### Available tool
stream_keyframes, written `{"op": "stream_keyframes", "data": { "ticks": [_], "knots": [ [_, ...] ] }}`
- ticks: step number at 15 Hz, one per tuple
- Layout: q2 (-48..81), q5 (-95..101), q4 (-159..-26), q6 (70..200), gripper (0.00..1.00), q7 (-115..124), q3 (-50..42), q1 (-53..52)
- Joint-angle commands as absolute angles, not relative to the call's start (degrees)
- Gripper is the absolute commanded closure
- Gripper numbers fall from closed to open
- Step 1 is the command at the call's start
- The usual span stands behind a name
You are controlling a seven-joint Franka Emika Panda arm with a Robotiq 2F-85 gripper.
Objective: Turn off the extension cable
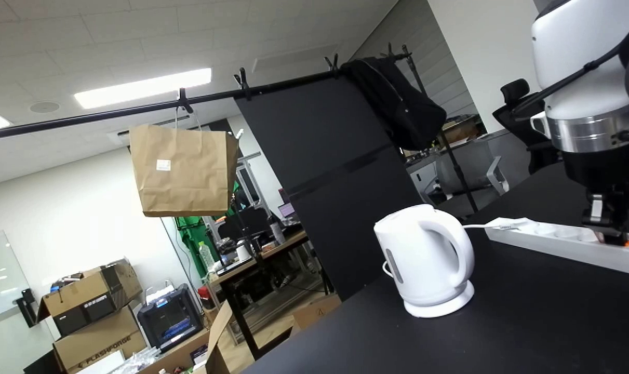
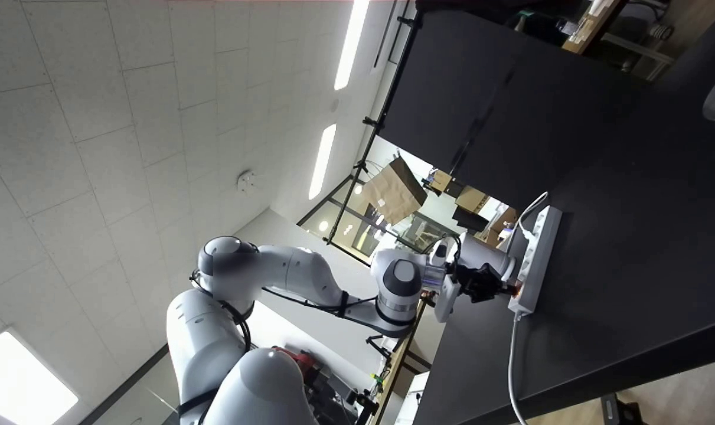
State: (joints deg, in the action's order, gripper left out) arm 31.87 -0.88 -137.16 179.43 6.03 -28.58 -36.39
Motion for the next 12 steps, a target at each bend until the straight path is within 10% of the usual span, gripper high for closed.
{"op": "stream_keyframes", "data": {
  "ticks": [1, 12],
  "knots": [
    [37.98, 0.75, -138.29, 179.37, 1.00, 9.53, -33.63, -44.98],
    [33.76, -1.82, -138.57, 175.77, 1.00, 8.09, -32.19, -44.59]
  ]
}}
